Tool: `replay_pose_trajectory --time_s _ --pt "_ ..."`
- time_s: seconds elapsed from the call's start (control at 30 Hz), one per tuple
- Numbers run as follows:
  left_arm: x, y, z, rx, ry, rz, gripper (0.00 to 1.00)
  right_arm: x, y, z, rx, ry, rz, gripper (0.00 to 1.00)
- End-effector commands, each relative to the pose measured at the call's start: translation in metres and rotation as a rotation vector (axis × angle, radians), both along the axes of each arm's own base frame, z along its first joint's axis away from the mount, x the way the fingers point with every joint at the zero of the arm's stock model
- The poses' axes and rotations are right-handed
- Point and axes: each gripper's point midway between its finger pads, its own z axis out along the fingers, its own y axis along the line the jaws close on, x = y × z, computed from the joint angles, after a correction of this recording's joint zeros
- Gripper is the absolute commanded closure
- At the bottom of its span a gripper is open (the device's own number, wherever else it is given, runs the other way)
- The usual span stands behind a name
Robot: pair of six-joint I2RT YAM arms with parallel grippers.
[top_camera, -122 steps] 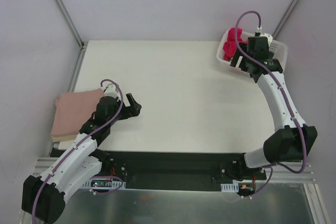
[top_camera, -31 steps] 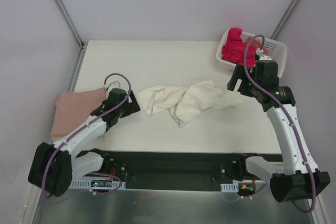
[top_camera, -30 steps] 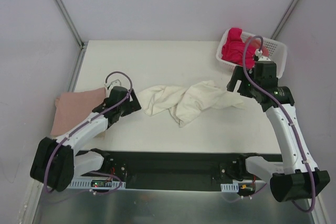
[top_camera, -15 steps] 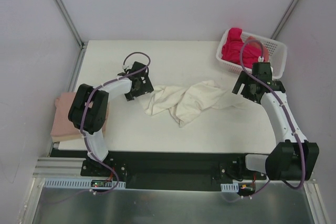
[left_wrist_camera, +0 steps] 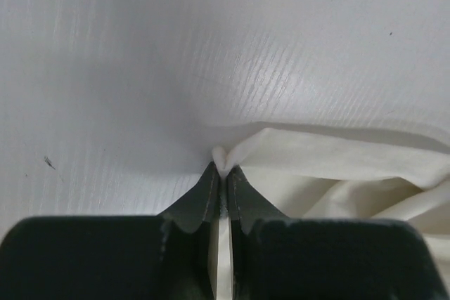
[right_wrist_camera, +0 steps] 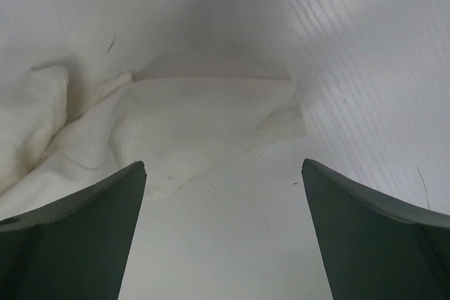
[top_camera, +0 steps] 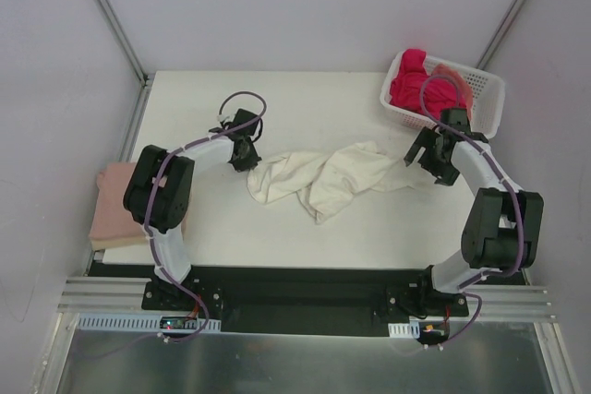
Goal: Fold and stack the t-shirts
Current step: Flatten out the tshirt
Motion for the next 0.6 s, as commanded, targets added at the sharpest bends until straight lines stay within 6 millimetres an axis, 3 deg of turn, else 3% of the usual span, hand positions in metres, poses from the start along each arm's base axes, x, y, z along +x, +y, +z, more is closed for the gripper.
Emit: replay_pose_trajectory --time_s 0.0,0.13,0.3,0.47,0.57 --pt "-0.044 0.017 -0.007 0.056 0.079 -0.009 1.0 0.037 0.003 0.019 0.055 -0.114 -0.08 0.03" --pt "-0.061 0.023 0.004 0.057 0.045 -0.014 1.0 0.035 0.003 -0.006 0.07 -0.069 -0.122 0.05" --pt "-0.085 0.01 0.012 0.041 0.008 -0.055 1.0 0.029 0.005 -0.03 0.083 -0.024 -0.138 0.08" --pt "-0.099 0.003 0.017 0.018 -0.009 -0.075 1.0 0.052 0.022 -0.036 0.167 -0.045 -0.099 0.13" --pt "-0.102 0.002 0.02 0.014 -0.021 -0.064 1.0 0.065 0.032 -0.04 0.189 -0.041 -0.074 0.21"
